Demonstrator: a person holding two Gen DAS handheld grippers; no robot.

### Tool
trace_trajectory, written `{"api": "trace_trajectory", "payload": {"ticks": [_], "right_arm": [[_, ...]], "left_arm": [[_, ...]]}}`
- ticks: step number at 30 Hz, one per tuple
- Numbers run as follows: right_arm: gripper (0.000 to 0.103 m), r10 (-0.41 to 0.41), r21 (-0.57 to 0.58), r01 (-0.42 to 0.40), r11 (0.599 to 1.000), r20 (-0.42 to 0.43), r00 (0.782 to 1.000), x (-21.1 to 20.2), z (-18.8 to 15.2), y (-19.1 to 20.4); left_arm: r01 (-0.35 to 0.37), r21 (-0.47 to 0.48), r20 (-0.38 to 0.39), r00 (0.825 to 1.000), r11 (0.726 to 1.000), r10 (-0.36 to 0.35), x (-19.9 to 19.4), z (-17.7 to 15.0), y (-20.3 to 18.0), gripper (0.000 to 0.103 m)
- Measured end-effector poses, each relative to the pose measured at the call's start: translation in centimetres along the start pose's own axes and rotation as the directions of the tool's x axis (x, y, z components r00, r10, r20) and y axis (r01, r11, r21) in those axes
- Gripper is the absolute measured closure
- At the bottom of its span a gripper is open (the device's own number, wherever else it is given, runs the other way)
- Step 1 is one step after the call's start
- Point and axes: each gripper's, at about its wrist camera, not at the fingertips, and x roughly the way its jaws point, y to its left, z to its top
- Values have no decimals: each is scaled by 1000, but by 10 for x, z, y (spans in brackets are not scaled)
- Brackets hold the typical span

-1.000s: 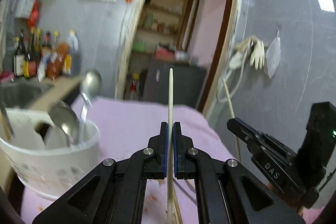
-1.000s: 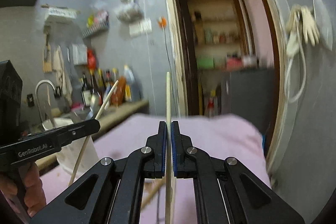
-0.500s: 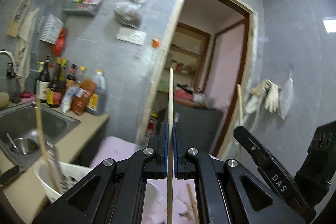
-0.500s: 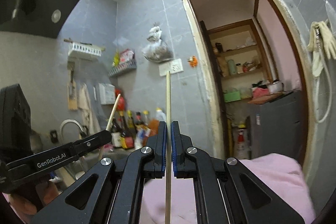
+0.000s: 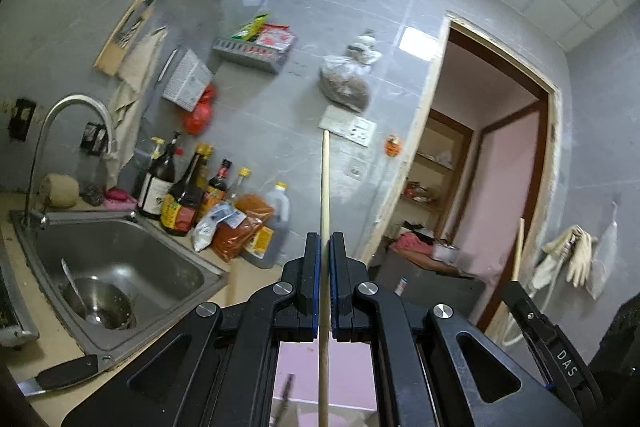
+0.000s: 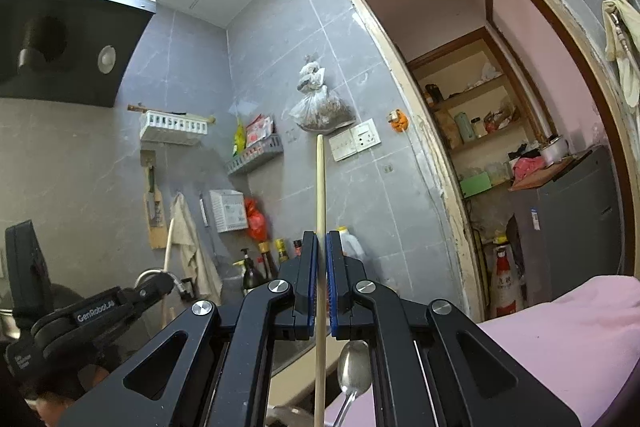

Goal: Organize utensils
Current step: 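Lift both chopsticks and carry them over the white caddy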

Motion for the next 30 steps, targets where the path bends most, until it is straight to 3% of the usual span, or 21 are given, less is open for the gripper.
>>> {"api": "trace_trajectory", "payload": {"ticks": [8,15,30], "right_arm": [[100,-40,-9,40,999,-15,999,16,-21,-1],[100,-33,-24,32,999,-56,998,20,-34,-4],[100,-22,-73,13,997,-125,992,15,-53,0]], "left_arm": [[-70,-17,14,997,997,70,6,-21,15,101],[-83,-6,8,996,997,83,5,-36,15,101],[-80,40,-102,991,996,84,11,-64,13,101]]}}
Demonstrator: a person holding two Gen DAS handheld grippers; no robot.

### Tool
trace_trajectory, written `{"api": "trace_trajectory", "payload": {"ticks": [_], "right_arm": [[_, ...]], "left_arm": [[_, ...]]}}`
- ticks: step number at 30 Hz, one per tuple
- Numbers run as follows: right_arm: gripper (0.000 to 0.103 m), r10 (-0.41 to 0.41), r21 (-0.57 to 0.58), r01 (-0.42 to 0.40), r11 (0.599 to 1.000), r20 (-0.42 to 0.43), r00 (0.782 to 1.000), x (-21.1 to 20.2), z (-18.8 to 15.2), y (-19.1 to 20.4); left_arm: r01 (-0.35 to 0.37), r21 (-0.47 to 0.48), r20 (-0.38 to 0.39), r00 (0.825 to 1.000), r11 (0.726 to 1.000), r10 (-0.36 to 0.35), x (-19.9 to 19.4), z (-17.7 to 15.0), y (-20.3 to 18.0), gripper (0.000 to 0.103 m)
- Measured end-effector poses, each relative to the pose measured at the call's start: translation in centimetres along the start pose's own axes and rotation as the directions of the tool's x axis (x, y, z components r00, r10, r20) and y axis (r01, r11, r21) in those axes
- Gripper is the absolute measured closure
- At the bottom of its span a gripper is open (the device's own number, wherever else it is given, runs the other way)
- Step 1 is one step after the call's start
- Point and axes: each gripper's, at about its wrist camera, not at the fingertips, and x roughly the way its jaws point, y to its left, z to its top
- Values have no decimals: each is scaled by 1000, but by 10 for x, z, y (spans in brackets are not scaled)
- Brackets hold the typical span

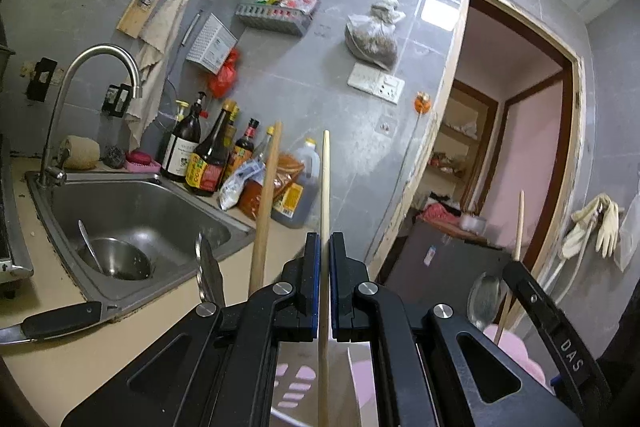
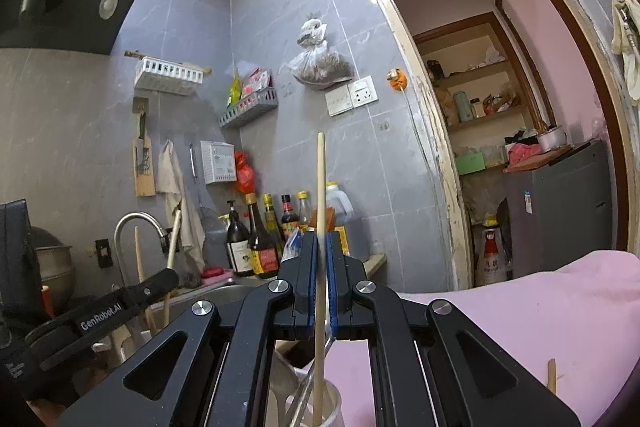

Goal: Organize utensils
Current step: 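Lift both chopsticks and carry them over the white caddy, then open both tools to drop the chopsticks into the white caddy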

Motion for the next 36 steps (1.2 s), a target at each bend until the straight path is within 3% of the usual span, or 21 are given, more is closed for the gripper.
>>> {"api": "trace_trajectory", "payload": {"ticks": [18,23,31,36], "right_arm": [[99,16,-11,-16,1000,9,1000,-5,-4,2],[95,2,-14,-2,1000,30,1000,-9,-1,2],[82,-64,-3,64,998,52,997,-21,21,-6],[75,-118,-46,120,992,34,992,-44,36,-13]], "left_arm": [[51,8,-36,998,999,-51,-5,-6,-4,99],[74,-16,-9,997,997,-74,-11,-3,-3,80],[89,-44,14,996,995,-88,-22,11,-8,77],[100,-5,29,995,995,-100,-34,23,-27,71]]}}
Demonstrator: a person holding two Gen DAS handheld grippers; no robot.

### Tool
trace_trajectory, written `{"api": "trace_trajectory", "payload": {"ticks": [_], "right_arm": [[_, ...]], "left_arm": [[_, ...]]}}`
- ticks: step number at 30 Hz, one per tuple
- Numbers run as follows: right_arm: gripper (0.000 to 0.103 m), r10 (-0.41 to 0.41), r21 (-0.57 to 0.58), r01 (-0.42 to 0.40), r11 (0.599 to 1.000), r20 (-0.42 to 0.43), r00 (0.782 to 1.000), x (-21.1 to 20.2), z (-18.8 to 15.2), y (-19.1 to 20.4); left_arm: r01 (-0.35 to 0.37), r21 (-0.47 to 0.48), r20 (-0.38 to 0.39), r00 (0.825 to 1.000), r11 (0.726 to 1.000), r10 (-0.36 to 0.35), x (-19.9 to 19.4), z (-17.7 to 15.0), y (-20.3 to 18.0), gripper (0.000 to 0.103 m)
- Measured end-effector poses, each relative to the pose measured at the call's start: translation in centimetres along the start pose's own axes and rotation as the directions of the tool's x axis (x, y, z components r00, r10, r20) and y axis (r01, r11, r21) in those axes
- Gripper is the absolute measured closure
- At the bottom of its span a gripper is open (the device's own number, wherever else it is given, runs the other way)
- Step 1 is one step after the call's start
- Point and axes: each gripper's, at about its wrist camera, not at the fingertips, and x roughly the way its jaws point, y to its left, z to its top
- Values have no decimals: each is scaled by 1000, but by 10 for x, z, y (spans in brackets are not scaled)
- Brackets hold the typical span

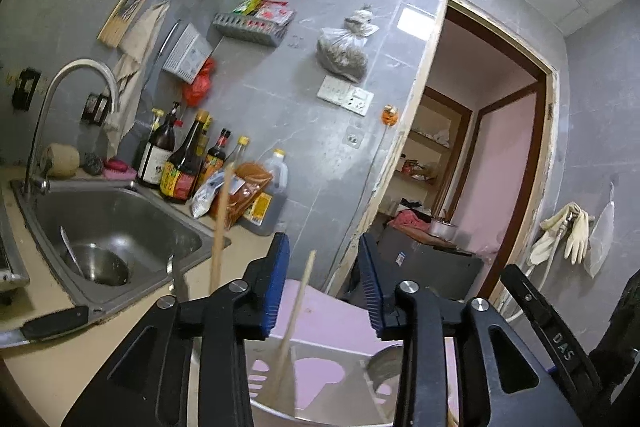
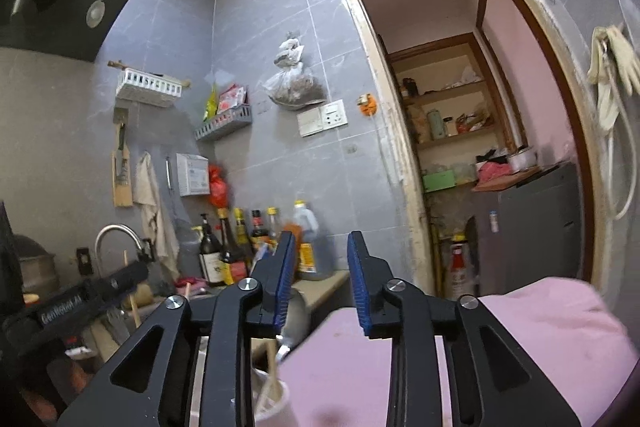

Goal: Organize utensils
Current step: 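Open both tools to drop the chopsticks into the white caddy, then move both tools back down to the chopsticks on the cloth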

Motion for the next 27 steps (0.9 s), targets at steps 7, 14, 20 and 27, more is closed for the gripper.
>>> {"api": "trace_trajectory", "payload": {"ticks": [7,14,20,27], "right_arm": [[52,-80,-64,78,995,-33,996,-42,22,-24],[27,-134,-81,130,988,-47,990,-78,35,-49],[11,-173,-118,166,979,-53,984,-104,42,-64],[0,-215,-163,196,967,-106,971,-119,34,-82]], "left_arm": [[66,84,-38,997,994,-63,-14,0,-42,50],[166,155,-100,983,974,-152,-26,-12,-83,25],[207,196,-180,968,958,-173,-25,-29,-111,21],[224,262,-270,951,939,-151,-18,-66,-133,5]]}}
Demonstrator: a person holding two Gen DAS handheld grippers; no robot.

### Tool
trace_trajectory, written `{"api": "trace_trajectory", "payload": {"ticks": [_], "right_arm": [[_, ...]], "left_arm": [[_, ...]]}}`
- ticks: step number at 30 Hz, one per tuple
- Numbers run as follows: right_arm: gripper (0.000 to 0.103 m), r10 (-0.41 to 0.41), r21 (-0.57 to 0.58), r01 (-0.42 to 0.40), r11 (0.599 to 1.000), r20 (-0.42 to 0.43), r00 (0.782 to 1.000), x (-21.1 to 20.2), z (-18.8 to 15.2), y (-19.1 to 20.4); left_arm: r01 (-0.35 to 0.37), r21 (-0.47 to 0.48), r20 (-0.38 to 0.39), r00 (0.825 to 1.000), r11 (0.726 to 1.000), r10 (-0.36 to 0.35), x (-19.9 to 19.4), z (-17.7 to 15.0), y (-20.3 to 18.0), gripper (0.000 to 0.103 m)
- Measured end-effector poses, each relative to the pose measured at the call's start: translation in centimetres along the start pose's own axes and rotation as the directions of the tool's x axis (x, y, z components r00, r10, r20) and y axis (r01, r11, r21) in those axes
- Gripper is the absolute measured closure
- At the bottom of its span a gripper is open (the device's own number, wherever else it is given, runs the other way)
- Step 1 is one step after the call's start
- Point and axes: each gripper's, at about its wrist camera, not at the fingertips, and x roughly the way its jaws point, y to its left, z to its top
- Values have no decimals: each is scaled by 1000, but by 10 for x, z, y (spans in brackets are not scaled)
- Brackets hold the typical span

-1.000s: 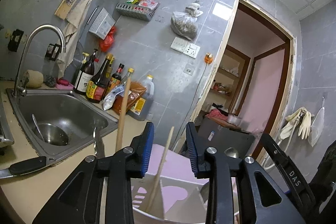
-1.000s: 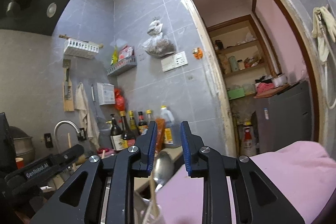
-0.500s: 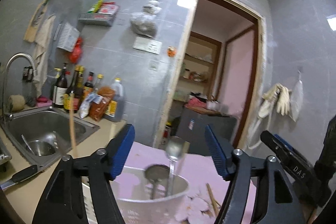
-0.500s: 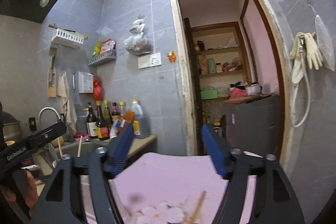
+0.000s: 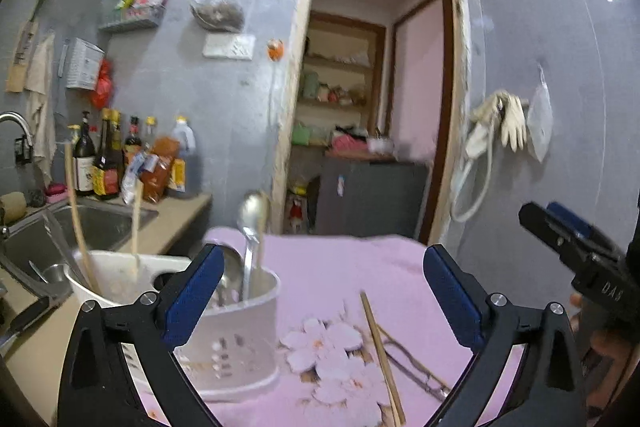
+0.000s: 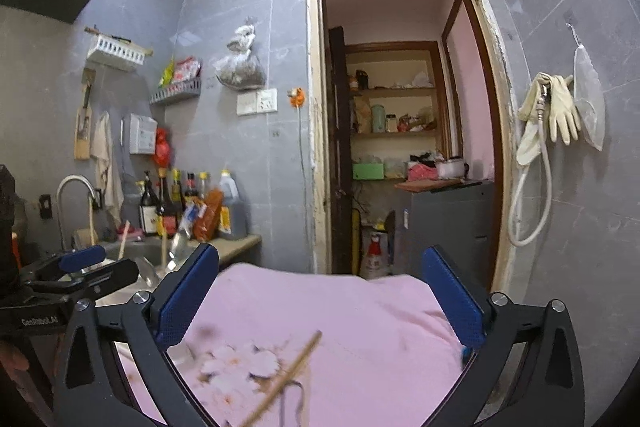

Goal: Organize utensils
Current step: 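Move both tools back down to the chopsticks on the cloth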

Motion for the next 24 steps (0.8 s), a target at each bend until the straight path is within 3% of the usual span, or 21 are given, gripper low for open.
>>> {"api": "trace_trajectory", "payload": {"ticks": [5,10,17,21,24], "right_arm": [[0,-25,5,26,1000,-105,994,1,-17,-20],[0,-40,14,44,999,-223,974,5,-38,-36],[1,-20,72,51,996,-372,928,10,-67,-51],[5,5,85,37,996,-448,894,17,-79,-52],[14,38,95,10,995,-500,865,26,-86,-49]], "left_arm": [[38,30,-128,991,999,-34,19,-19,-12,5],[88,38,-271,960,995,-75,41,-39,-23,5],[136,18,-460,881,991,-112,74,-62,-34,7],[157,2,-532,836,988,-132,93,-70,-36,22],[166,-21,-578,802,986,-148,106,-71,-36,39]]}}
